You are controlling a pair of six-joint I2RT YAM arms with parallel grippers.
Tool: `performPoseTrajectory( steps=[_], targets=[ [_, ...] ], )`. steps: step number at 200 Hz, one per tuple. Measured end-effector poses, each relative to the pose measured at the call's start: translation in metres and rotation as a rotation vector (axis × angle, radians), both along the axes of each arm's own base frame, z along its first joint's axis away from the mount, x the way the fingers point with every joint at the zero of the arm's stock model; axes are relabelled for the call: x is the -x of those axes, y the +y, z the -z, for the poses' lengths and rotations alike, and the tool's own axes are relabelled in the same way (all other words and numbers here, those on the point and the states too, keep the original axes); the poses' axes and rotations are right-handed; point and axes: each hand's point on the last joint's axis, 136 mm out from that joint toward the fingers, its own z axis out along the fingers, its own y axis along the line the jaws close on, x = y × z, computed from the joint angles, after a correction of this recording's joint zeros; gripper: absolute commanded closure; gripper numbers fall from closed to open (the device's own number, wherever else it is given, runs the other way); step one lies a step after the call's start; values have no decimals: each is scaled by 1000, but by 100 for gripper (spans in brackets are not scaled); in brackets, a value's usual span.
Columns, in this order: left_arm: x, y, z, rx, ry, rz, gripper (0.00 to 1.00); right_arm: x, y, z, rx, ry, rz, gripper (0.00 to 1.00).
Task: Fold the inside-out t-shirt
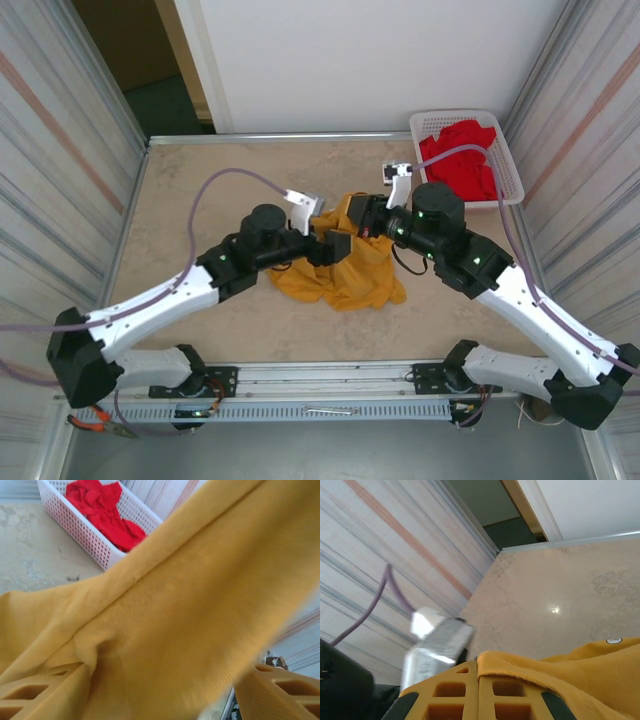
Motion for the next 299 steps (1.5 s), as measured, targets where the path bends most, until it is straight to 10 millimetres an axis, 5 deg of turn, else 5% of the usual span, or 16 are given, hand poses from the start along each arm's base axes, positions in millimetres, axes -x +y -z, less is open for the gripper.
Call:
performPoseTrajectory(
  steps=[17, 34, 59, 105, 133, 169, 223, 251, 279, 299],
  targets=[
    [-7, -5, 14, -15, 25, -9, 87, -1, -1, 0, 2, -1, 9, 100],
    [-15, -2, 15, 3, 26, -3, 100, -7, -7, 1, 5, 2, 41, 100],
    [-15, 6, 3, 85, 22, 61, 100, -28, -33, 14, 4, 37, 129, 81],
    [9, 17, -33, 215, 13, 250, 100, -48, -59, 64, 51, 148, 212, 71],
    [17, 21, -42, 264, 26, 315, 100, -45, -56, 76, 65, 178, 187, 66],
    [23, 21, -41, 275, 43, 352, 100, -30, -62, 75, 43, 168, 166, 46],
    [26, 21, -41, 277, 45, 372, 100, -20, -68, 89, 31, 190, 173, 43],
    [26, 21, -41, 277, 45, 371, 100, -27, -59, 113, 60, 248, 157, 47],
    [24, 23, -41, 276, 44, 364, 100, -34, -48, 127, 70, 287, 132, 100],
    [16, 27, -38, 269, 52, 331, 97, -35, -46, 128, 83, 298, 122, 100]
  ],
)
